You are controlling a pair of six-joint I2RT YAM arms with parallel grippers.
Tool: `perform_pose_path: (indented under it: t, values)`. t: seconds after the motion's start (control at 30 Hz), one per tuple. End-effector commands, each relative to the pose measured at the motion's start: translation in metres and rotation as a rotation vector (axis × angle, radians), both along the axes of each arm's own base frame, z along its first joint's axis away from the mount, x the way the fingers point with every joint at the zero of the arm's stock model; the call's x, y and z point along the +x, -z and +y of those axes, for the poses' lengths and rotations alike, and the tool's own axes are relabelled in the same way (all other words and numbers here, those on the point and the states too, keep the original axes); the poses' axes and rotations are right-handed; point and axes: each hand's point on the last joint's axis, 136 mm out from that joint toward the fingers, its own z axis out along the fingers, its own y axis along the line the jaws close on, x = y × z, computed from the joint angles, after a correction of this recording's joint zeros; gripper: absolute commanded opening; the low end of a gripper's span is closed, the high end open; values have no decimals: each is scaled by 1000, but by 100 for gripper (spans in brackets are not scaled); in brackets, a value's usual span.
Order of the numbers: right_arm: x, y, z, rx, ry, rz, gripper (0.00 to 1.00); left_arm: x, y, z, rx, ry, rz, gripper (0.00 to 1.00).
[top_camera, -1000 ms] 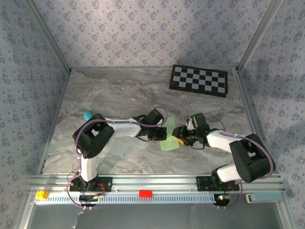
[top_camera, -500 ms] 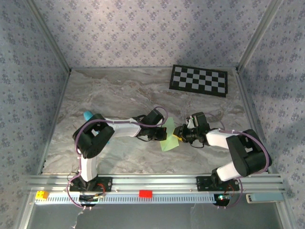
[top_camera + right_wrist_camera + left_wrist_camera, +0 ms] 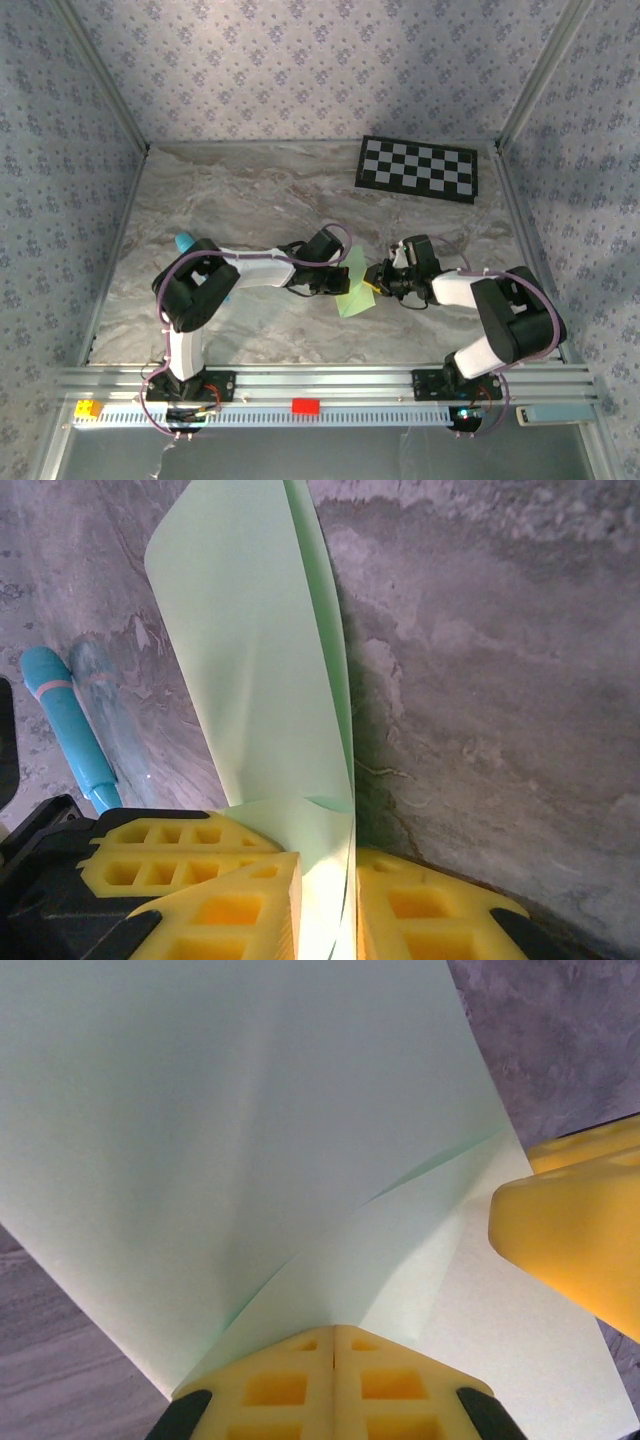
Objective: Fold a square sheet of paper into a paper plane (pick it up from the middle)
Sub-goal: Turn over the paper at the center of the table.
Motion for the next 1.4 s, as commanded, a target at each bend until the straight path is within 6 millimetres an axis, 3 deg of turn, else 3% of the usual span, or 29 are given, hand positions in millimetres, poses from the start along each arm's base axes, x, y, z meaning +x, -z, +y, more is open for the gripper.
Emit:
perform_pose_path:
  t: [0.0,0.43,0.53,0.8,1.07,1.2,1.37]
  values:
    - [-3,4,1,11,-28,-5,19,-8,5,14,38,-8,34,0]
    - [3,4,3,25,-45,-23,9,-8,2,13,28,-13,32,0]
    - [4,-1,3,29,-53,-44,4,-7,-2,11,1,-14,24,4]
    - [3,-25,-9,-88,-87,-127,3,6,-44,15,-62,-67,-105,23]
    - [-4,-70,-46,-463,-142,-249,2,21,-86,68,9,-238,-297,28]
    - [0,-101,-65,-676,-116,-306,2,23,-95,101,45,-345,-353,30]
    - [-5,-120,-100,-1058,-121,-269,1,21,-99,146,79,-503,-388,32]
